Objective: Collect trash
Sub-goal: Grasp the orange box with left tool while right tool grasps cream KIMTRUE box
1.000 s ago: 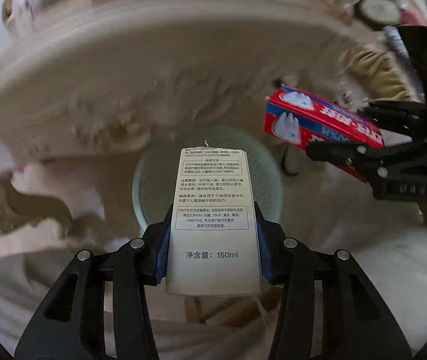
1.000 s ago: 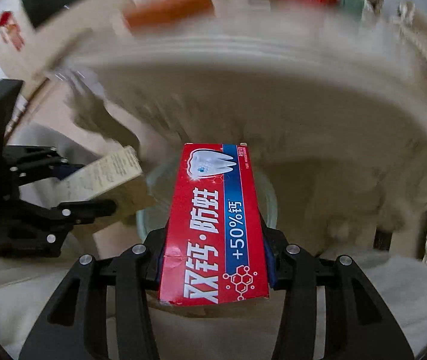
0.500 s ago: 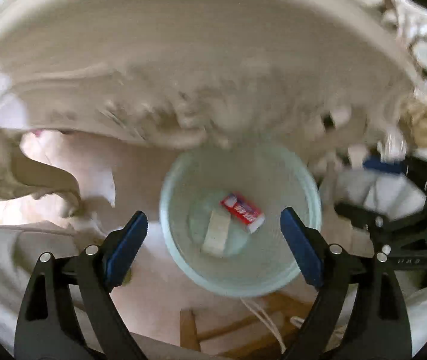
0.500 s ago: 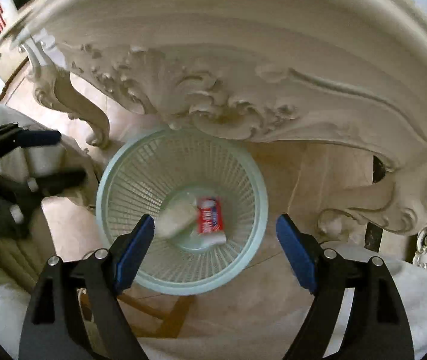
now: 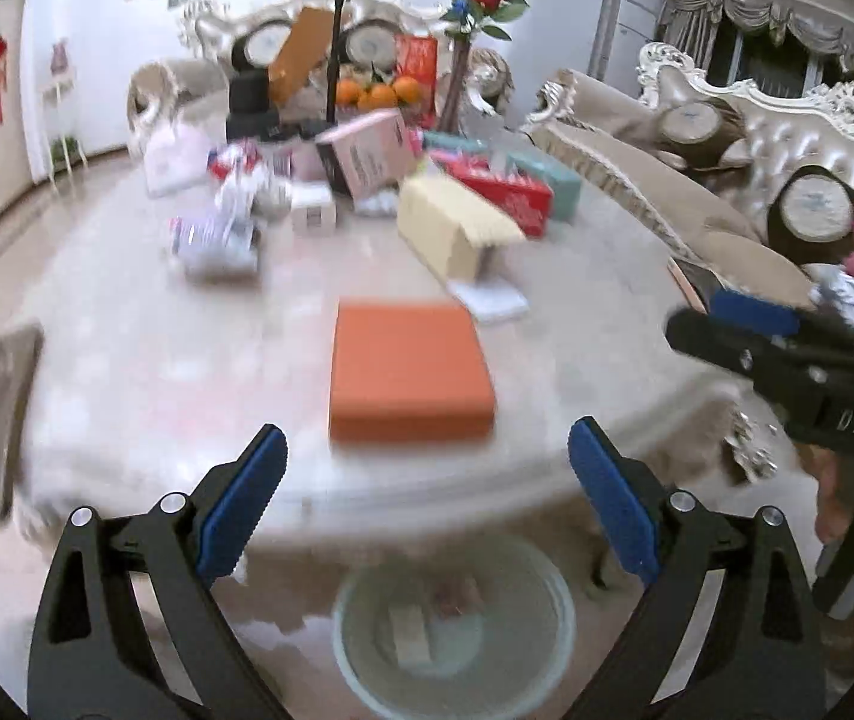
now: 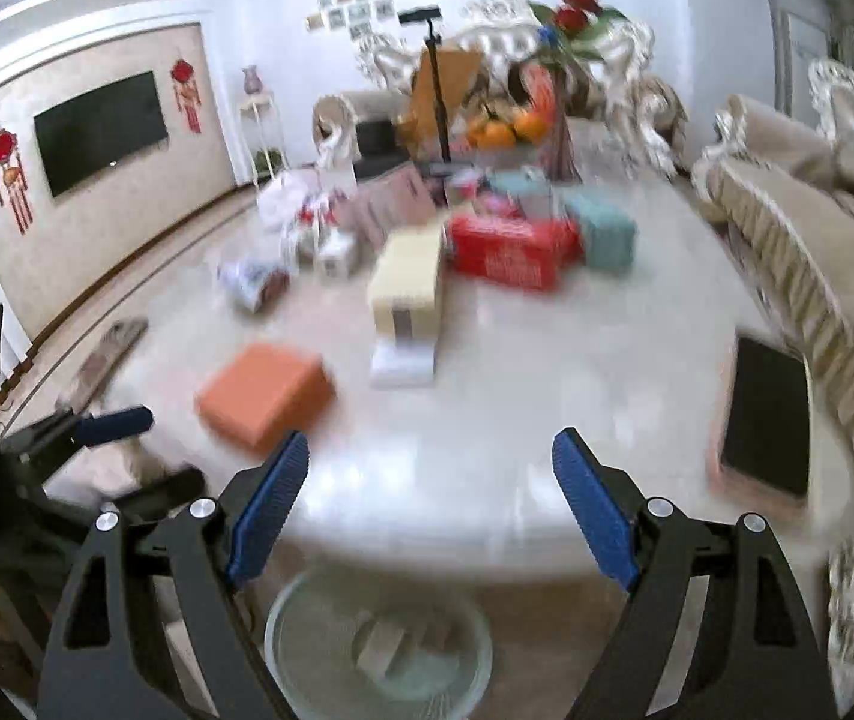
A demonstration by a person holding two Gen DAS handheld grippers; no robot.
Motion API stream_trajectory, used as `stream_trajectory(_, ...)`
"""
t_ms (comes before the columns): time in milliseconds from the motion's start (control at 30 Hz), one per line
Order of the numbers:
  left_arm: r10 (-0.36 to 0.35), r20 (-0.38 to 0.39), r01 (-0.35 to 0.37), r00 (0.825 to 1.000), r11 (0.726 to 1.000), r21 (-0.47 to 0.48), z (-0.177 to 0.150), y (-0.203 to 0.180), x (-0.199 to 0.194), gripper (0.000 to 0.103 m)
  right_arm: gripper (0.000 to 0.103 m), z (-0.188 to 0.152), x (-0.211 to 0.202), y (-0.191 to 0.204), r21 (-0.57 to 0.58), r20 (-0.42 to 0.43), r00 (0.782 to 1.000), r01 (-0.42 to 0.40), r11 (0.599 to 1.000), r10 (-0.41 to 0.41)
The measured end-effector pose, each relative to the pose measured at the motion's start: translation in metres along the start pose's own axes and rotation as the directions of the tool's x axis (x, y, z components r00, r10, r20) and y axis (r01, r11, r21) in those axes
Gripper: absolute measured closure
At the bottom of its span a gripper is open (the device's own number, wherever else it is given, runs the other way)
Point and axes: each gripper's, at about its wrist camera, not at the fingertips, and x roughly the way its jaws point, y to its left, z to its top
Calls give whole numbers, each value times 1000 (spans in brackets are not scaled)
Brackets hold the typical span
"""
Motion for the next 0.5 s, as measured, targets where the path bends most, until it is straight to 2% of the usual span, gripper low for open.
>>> stream_trajectory(100, 54, -17, -53, 998, 998, 25, 13, -2, 27, 11, 24, 34, 33, -1, -41, -14, 1000, -24, 999, 24)
stream_trajectory(200, 76, -29, -75, 997, 997, 12, 17, 2, 41, 11, 24, 57, 71, 12, -112, -58, 998, -2, 994, -5)
stream_trajectory(333, 54, -44, -55, 998, 998, -30, 15, 12, 52, 11, 24, 64, 117, 17, -132, -136, 991, -1, 991, -17)
stream_trajectory(500, 91, -67, -92, 994, 996, -10, 16, 15, 62, 11, 24, 59, 152, 16, -134, -180, 982, 24, 991, -48)
